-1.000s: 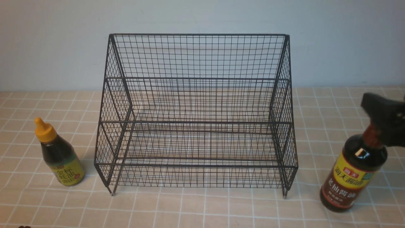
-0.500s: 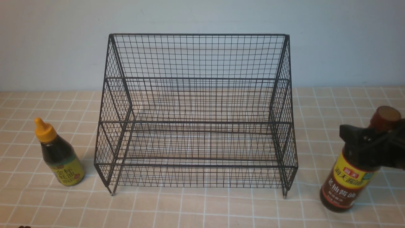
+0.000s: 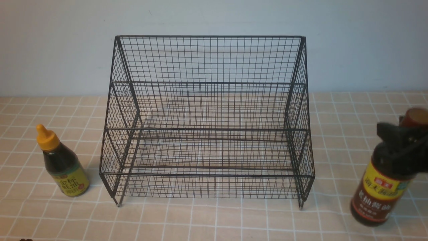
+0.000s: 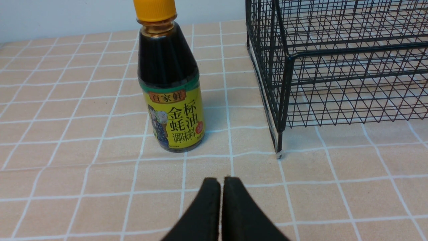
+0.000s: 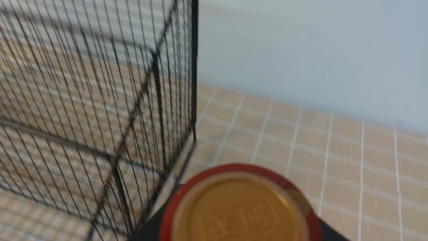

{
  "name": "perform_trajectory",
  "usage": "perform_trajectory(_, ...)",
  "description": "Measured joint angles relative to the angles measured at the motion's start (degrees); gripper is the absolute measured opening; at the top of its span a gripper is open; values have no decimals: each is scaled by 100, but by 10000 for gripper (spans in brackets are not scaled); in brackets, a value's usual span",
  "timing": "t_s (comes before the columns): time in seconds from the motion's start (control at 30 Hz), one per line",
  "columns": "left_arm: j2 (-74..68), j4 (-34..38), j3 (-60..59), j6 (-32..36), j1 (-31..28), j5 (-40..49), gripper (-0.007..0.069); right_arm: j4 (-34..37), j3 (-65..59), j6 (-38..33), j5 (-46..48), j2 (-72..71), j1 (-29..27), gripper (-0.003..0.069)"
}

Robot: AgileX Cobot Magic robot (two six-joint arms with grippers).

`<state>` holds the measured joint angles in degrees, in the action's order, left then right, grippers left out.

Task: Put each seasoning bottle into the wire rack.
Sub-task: Use the right arm to put the condiment bottle back on the shelf

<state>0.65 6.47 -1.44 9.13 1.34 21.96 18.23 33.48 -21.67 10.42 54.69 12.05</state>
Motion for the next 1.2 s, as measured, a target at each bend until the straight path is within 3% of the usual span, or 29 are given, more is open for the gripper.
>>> perform_trajectory(0.37,0,5,0,0,0,0,-7,-5,2187,-26,740,40,188,266)
perform_trajectory(0.67,0,5,0,0,0,0,-7,166,3987,10,788,1282,1486,266)
perform_trajectory(0.83,0,5,0,0,0,0,-7,213,4600,23,782,2254,1763,266)
perform_trajectory(1.2,0,5,0,0,0,0,-7,452,4808,17,990,3521,1777,266)
